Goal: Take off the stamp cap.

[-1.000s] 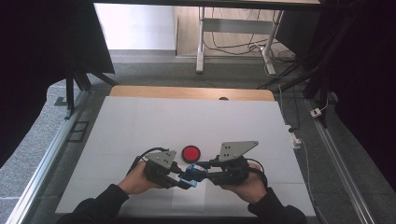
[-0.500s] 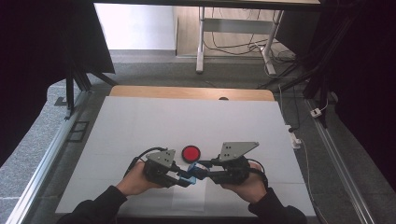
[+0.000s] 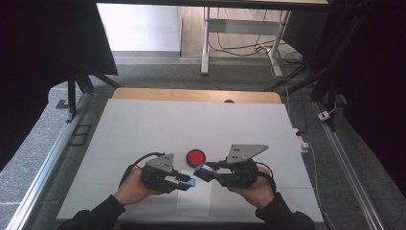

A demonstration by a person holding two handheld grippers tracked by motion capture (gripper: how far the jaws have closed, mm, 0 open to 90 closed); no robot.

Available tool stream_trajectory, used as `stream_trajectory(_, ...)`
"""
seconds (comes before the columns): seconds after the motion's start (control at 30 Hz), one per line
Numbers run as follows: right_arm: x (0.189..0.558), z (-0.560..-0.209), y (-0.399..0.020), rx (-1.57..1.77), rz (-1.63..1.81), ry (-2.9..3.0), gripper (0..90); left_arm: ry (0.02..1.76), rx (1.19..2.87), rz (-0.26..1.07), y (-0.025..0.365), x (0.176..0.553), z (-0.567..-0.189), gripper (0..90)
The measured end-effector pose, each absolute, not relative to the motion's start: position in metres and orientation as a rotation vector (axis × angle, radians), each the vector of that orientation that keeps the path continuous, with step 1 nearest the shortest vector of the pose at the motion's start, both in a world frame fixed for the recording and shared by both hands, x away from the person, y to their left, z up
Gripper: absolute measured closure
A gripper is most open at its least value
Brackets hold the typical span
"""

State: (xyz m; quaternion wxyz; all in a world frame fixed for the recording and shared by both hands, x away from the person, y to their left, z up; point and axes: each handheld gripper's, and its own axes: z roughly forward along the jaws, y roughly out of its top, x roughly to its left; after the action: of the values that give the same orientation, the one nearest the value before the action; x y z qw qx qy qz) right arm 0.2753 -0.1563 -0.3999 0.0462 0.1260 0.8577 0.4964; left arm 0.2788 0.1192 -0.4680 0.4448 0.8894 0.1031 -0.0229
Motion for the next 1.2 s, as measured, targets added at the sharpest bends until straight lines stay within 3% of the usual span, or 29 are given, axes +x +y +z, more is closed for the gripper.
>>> stream_trajectory(0.57,0.276,-0.397,-0.159,0.419,1.497,2.587,71.8,0.496,2.099,-0.036,0.165,0.259,-0.455,68.4)
stream_trajectory(1.2,0.279,-0.399,-0.160,0.466,1.465,2.580,71.8,0.757,1.997,0.088,0.224,0.223,-0.453,68.3)
